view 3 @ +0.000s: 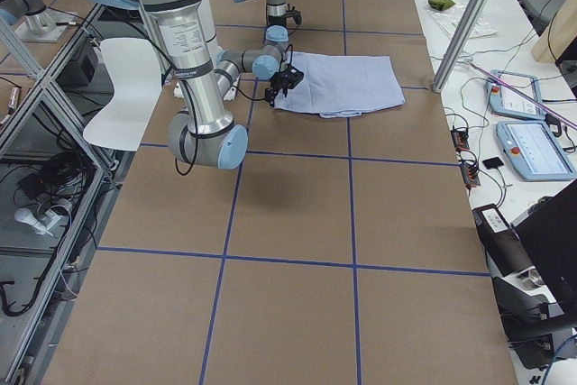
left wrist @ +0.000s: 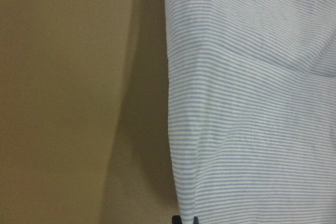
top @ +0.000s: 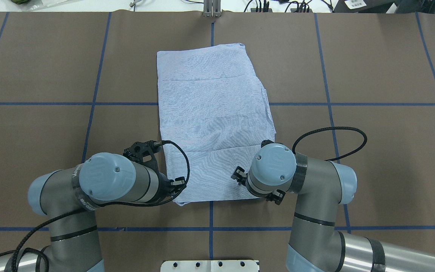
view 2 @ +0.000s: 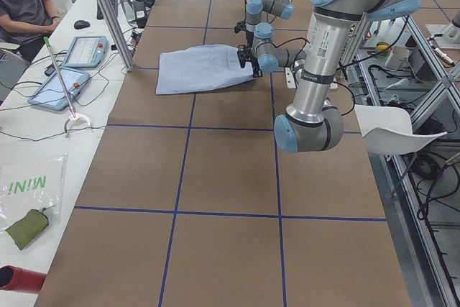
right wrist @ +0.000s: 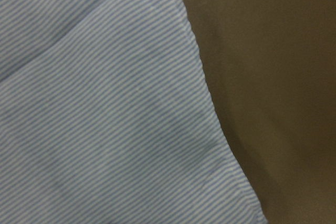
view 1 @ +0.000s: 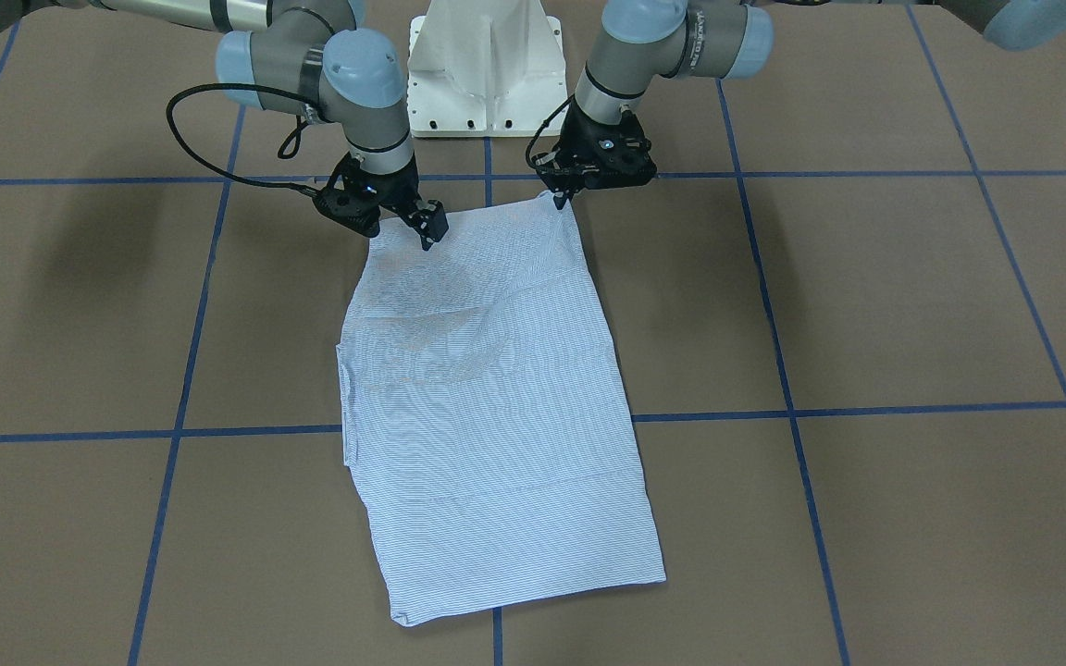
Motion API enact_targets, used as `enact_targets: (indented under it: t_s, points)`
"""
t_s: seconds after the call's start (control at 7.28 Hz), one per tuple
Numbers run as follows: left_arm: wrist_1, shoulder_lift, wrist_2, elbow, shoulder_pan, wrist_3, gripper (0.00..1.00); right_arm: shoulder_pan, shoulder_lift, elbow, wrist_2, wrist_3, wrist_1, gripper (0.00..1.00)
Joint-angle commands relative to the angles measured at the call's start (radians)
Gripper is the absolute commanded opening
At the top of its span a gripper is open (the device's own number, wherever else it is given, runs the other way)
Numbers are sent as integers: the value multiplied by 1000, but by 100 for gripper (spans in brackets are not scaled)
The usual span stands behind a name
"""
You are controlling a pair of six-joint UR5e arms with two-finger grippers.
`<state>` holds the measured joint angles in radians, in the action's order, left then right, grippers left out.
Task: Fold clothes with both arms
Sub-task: 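Close both grippers on the shirt's corners nearest the robot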
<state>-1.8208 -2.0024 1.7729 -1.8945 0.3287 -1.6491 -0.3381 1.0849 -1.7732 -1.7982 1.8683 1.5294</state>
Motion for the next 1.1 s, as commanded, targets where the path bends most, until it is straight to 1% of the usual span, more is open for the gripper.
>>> enact_targets:
  t_s: [0.0, 0.14, 0.27, 0.55, 0.82, 0.96]
  points:
    - [0, 1, -1, 0, 0, 0, 0, 19, 9, 1, 0, 0, -2, 100]
    - [-2, -1, -1, 0, 0, 0, 0, 25, 12, 3, 2, 0, 0, 100]
    - [-2, 1, -1, 0, 0, 0, 0, 25, 12, -2, 0, 0, 0, 94]
    - [-2, -1, -1, 0, 0, 0, 0, 22, 12, -6, -1, 0, 0, 65]
    - [-2, -1, -1, 2, 0, 0, 0, 11, 13, -18, -3, -1, 0, 43]
    - [-2, -1, -1, 2, 0, 0, 0, 8, 13, -23, -3, -1, 0, 29]
